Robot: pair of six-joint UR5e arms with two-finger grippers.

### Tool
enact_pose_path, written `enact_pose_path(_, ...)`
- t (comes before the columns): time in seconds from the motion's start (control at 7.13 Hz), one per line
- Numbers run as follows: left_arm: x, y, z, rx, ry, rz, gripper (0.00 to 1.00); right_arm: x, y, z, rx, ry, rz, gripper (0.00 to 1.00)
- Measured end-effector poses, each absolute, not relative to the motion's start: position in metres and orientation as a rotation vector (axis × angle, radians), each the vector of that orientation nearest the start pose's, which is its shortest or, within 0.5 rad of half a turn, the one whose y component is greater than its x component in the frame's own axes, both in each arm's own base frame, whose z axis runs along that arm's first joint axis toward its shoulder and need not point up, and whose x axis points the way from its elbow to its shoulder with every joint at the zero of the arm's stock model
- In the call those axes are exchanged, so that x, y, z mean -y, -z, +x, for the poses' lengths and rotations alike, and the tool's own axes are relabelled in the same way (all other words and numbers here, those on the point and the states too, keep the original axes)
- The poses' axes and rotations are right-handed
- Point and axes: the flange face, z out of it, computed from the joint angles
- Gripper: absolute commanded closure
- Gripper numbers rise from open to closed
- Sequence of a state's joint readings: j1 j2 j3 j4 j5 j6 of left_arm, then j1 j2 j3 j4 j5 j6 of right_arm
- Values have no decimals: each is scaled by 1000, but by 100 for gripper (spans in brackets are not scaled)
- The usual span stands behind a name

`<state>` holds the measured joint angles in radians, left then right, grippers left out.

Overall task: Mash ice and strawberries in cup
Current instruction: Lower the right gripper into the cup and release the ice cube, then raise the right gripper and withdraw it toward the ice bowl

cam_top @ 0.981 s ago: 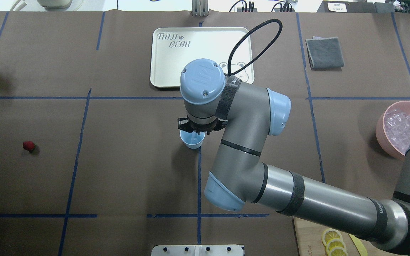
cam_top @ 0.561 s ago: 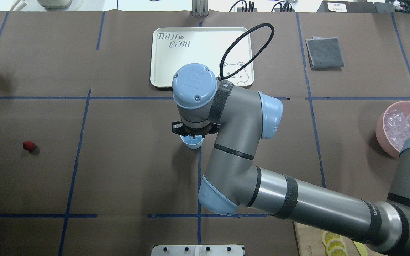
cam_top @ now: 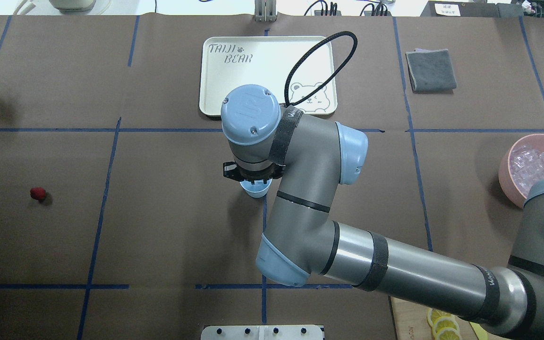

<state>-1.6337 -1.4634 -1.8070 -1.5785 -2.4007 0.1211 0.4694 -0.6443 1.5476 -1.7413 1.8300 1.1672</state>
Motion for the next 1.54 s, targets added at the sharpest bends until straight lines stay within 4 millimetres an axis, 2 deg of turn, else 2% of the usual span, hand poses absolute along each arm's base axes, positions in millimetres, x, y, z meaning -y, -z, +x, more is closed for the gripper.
enact_pose_path(0.28,447,-588,-88,-814,-111,204,0,423,-114,-596,762,32,83,7)
enact_pose_path(0.42,447,-588,-88,-814,-111,204,0,423,-114,-596,762,32,82,2)
enact_pose_path(1.12,447,-586,-88,-813,-111,207,0,424,-109,-591,771,31,95,1)
enact_pose_path(1.4,449,-578,-82,-813,-125,219,0,437,-98,-565,791,6,139,1)
enact_pose_path(1.54,452,-570,-67,-819,-135,218,0,454,-100,-543,793,-15,159,1)
